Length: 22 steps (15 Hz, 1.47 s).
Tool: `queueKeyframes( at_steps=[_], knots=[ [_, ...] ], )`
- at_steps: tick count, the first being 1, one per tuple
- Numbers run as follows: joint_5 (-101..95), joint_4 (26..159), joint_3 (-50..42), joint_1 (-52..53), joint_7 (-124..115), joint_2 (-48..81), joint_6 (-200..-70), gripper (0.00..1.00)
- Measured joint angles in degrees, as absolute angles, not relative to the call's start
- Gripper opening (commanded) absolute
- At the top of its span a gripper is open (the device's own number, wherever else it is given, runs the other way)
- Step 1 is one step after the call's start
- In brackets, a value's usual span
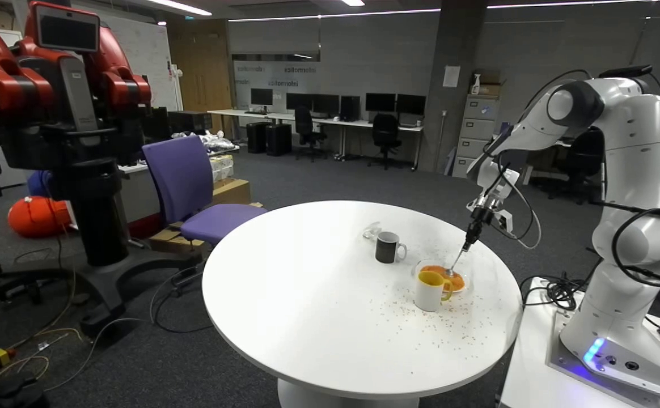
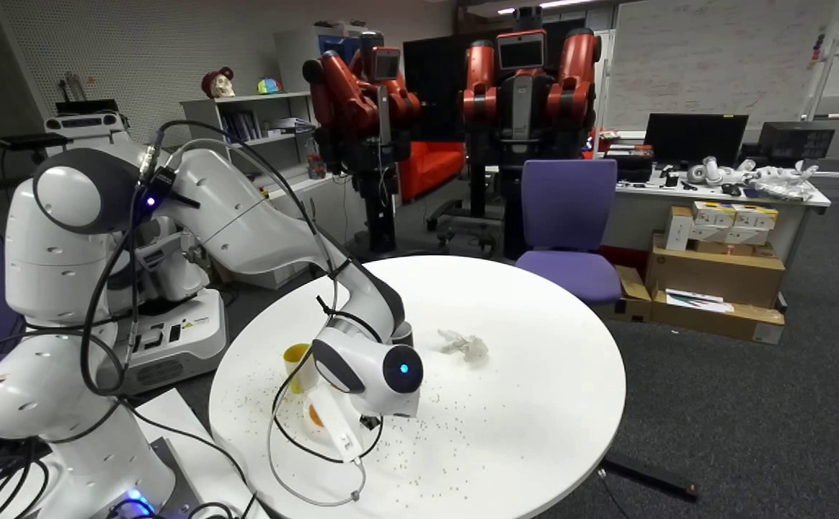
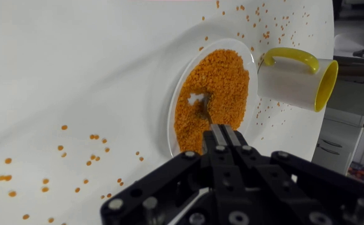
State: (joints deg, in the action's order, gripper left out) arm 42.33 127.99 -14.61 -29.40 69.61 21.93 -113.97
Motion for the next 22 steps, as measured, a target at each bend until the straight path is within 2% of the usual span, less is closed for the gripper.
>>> queueKeyframes(
  at_steps=[22],
  knots=[
    [43.8, 118.7, -14.3, -31.6, 71.8, 32.8, -103.4, 0.01]
  ],
)
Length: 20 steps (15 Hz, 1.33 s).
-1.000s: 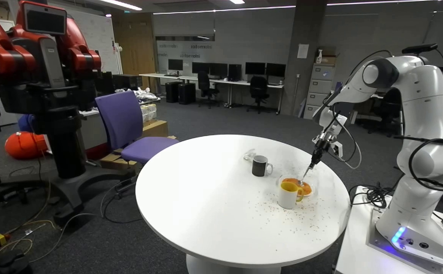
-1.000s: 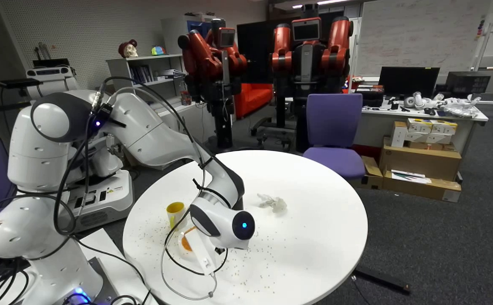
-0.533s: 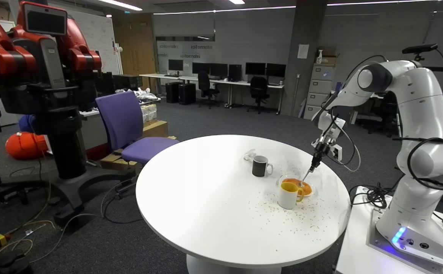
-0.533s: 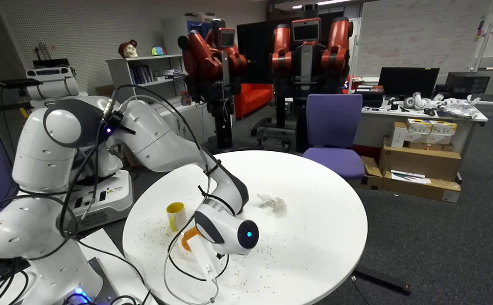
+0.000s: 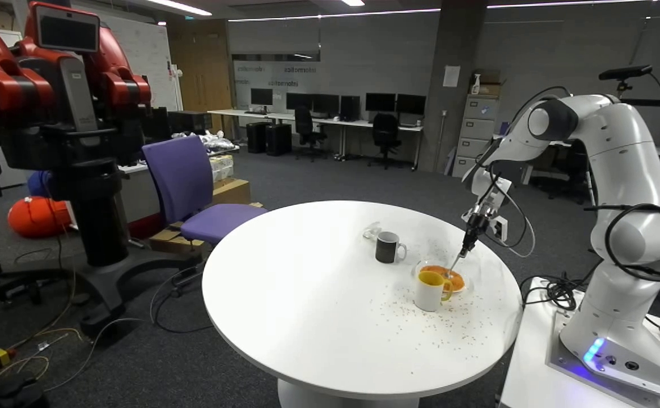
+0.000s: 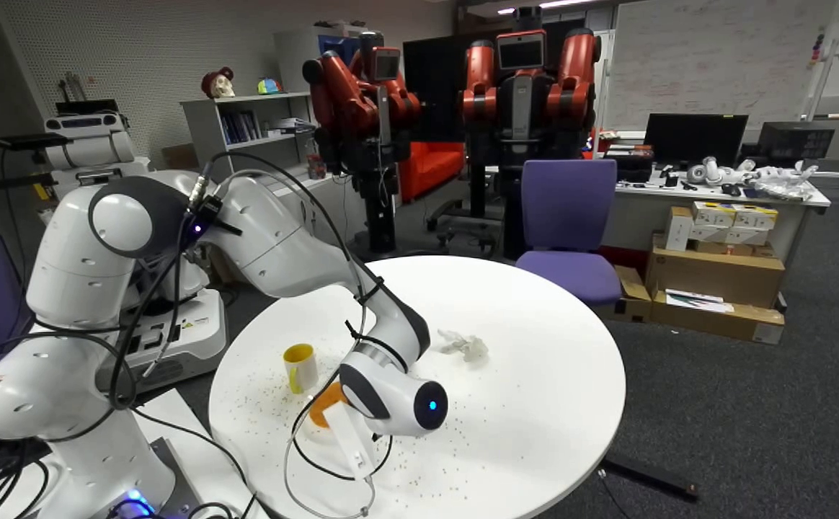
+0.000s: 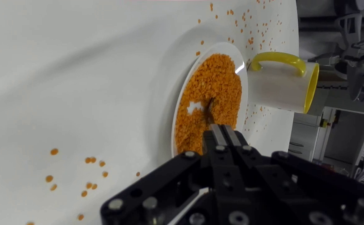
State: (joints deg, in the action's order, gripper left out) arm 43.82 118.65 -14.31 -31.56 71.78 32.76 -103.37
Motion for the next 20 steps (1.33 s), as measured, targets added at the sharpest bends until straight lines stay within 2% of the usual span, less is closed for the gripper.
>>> queueKeyframes(
  at_steps=[20],
  knots=[
    [44.5, 111.4, -12.8, -33.0, 71.8, 39.7, -96.4, 0.01]
  ],
)
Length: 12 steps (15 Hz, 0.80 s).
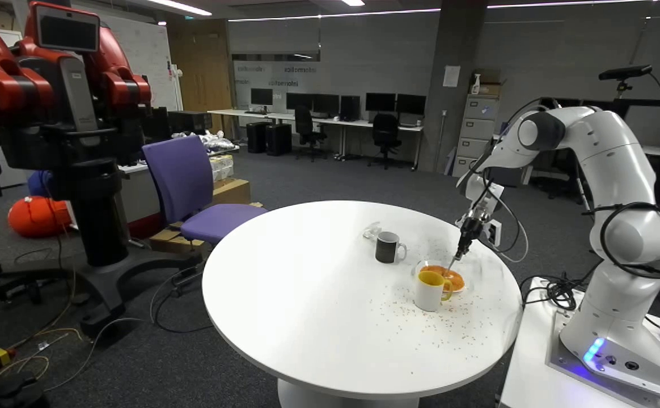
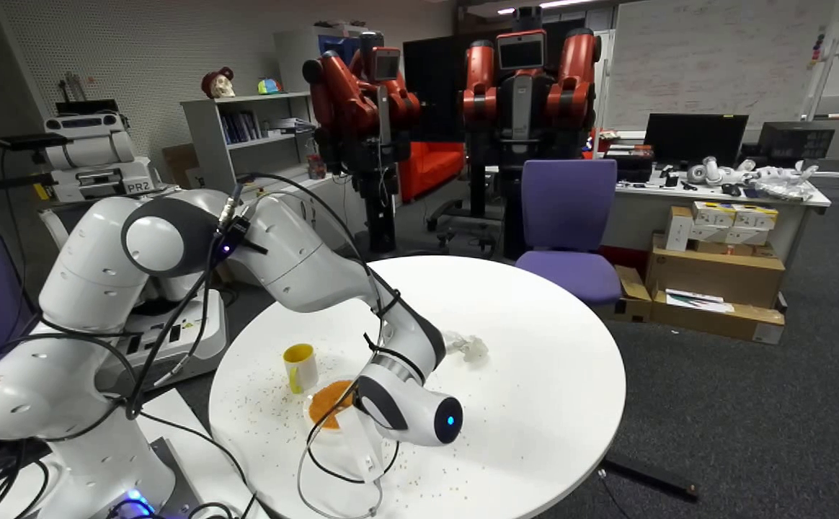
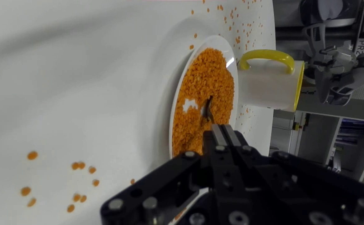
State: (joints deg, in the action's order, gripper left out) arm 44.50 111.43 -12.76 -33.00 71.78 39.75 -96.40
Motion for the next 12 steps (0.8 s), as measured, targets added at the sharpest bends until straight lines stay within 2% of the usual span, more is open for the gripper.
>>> queueKeyframes(
  at_steps=[12],
  knots=[
    [47.0, 110.6, -12.6, -34.8, 71.8, 40.3, -95.7, 0.01]
  ],
)
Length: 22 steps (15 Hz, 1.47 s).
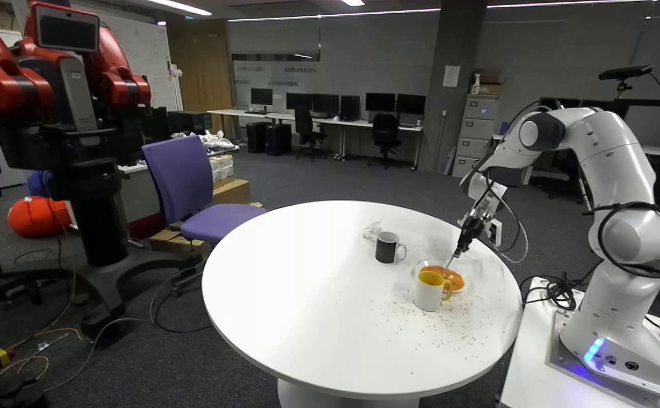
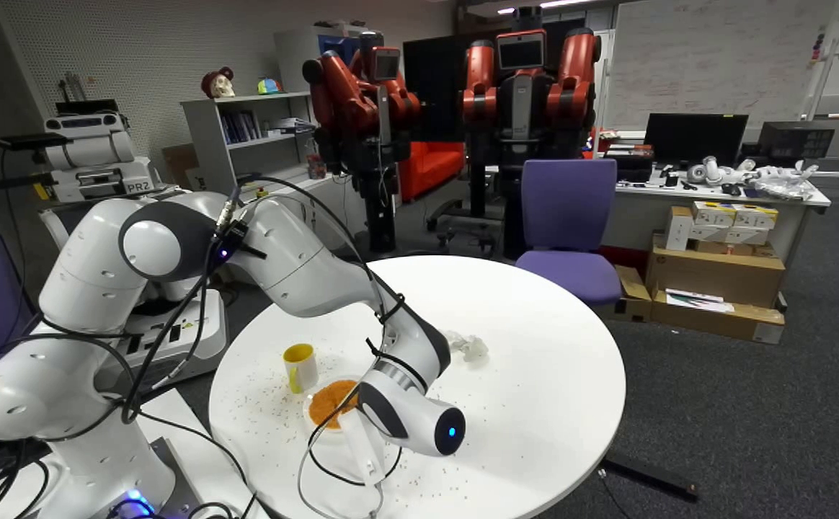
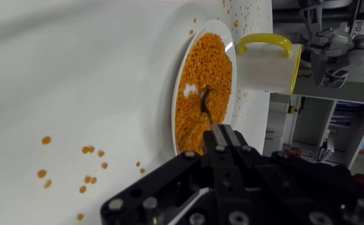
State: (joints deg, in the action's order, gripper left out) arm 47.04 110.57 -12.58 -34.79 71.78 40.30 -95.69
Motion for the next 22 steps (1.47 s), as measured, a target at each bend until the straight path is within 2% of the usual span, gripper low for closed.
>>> queueKeyframes(
  at_steps=[22],
  knots=[
    [48.1, 105.4, -12.6, -36.1, 73.4, 40.3, -90.4, 0.01]
  ],
)
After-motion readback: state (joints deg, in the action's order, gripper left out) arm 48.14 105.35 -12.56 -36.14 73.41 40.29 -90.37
